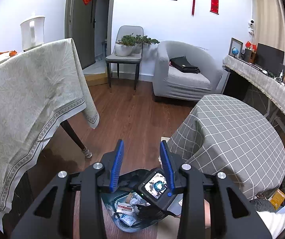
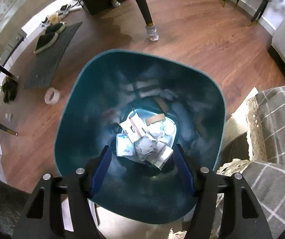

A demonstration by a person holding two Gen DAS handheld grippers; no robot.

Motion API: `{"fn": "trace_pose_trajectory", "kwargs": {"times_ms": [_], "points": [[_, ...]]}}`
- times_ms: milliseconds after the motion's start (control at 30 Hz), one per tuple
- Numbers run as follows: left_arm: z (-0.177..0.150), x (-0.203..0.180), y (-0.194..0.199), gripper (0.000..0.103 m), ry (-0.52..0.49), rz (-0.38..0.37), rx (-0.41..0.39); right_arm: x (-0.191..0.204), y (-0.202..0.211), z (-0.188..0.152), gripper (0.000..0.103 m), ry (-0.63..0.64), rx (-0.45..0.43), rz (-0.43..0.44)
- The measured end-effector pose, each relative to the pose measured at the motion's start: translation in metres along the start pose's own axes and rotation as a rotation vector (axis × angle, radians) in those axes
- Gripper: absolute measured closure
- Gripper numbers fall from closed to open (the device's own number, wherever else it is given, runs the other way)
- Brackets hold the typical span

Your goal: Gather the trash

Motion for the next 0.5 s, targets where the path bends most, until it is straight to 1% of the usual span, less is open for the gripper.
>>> {"fn": "trace_pose_trajectory", "kwargs": {"times_ms": [167, 400, 500], "points": [[0.003, -0.009, 0.003, 0.063, -0.003, -0.006, -0.007, -0.002, 0.041, 0.016, 0.038, 0.001, -0.103, -0.001], [0.017, -0.026, 0.018, 0.063, -0.008, -0.015, -0.044, -0.008, 0.124, 0.033, 0.038, -0.015, -0.271, -0.013], [0.02, -0.033, 0.026, 0.063, -0.002, -0.015, -0.057, -0.014, 0.164, 0.036, 0.038, -0.014, -0.341, -0.041]]}}
Point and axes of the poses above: each gripper's, at about its wrist camera, not at the fingertips, and y roughly against the way its jaws point, x to its left, z to its top, the point moved 7 cm from there along -y, roughly the way its jaws point, and after that the axes turned 6 degrees about -x, right-handed, at the moved point
